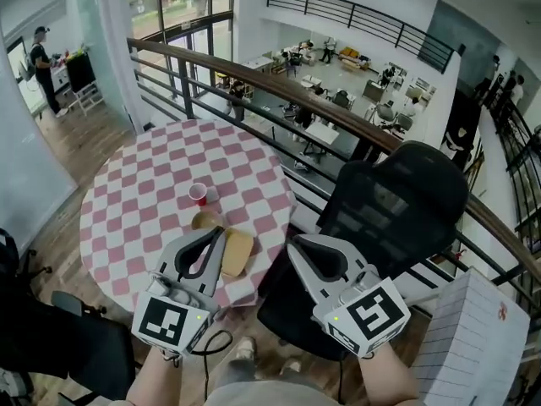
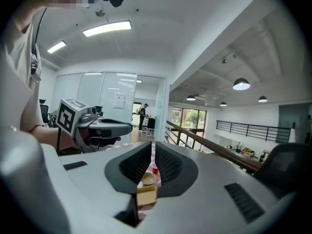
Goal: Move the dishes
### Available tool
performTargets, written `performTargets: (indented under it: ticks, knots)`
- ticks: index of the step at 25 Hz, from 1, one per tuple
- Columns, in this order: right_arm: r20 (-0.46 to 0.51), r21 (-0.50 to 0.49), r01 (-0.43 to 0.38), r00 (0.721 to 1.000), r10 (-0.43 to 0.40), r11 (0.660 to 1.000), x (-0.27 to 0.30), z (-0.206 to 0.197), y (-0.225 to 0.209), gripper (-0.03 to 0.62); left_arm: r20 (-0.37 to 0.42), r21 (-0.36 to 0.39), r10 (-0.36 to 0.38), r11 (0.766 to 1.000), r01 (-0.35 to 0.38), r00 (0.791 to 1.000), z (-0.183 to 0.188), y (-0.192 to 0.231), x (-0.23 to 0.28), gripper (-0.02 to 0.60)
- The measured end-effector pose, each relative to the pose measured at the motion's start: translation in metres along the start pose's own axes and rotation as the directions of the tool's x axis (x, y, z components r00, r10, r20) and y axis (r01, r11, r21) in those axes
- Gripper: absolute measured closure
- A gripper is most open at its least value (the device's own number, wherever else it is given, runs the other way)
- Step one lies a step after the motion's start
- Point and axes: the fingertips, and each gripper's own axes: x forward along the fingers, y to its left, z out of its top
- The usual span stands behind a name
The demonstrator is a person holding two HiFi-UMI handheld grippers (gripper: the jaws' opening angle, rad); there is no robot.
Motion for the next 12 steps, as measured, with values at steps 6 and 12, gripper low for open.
performTargets:
  ticks: [6, 12]
  knots:
    - [0.058, -0.02, 0.154, 0.987, -0.152, 0.988, -0.071, 0.022, -0.023, 0.557, 0.046, 0.036, -0.114, 0.993, 0.113, 0.992, 0.037, -0.056, 0.011, 0.569]
    - [0.106, 0.047, 0.252, 0.961, -0.256, 0.967, -0.132, 0.021, -0.033, 0.557, 0.014, 0.062, -0.227, 0.972, 0.226, 0.974, 0.037, -0.121, 0.024, 0.568]
